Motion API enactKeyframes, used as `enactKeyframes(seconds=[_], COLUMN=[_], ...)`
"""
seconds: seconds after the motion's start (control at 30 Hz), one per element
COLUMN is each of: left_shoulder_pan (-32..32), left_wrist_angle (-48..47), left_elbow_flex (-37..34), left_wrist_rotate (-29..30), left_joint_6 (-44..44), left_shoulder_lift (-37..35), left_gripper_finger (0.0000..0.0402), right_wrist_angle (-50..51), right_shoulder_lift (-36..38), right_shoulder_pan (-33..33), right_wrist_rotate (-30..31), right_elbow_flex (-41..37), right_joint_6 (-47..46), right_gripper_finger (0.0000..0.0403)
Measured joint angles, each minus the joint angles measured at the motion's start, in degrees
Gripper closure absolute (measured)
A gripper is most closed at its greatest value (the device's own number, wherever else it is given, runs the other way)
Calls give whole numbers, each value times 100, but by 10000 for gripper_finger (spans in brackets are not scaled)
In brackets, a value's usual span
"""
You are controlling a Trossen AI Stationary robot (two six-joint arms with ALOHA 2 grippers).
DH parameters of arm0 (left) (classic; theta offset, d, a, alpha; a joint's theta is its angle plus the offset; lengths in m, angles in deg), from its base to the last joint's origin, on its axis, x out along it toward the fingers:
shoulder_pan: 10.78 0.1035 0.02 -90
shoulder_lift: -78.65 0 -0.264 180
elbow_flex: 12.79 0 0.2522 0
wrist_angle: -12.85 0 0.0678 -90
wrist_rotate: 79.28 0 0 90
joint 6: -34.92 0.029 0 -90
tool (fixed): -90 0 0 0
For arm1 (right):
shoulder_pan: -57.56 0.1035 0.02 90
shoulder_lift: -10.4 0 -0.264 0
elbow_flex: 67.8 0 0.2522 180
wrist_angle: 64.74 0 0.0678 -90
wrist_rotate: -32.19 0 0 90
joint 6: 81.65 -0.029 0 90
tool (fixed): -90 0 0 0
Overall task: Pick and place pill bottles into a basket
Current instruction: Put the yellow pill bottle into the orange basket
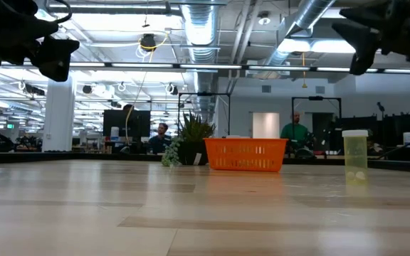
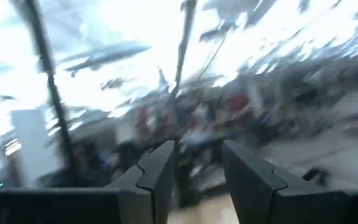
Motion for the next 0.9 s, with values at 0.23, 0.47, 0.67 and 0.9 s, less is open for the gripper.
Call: enactKeyframes(seconds=[0.23,0.47,0.67,0.9], left_shoulder_pan=[0,0,0,0], left_wrist_angle=[0,0,0,2], left_elbow_flex=[0,-2,-2,-2], left_wrist_rotate=[0,0,0,0], left_joint_6=[0,0,0,0], left_shoulder_lift=[1,1,1,1], left_gripper_finger=[221,221,221,221], right_wrist_angle=[964,3512,6233,7910], right_shoulder_lift=[-286,-2157,-4310,-5945], right_shoulder_pan=[58,466,1140,2051], right_wrist_rotate=[-40,264,282,310], right_elbow_flex=[721,2808,4916,6092], right_joint_6=[870,1274,1204,-217], right_gripper_finger=[273,273,265,257])
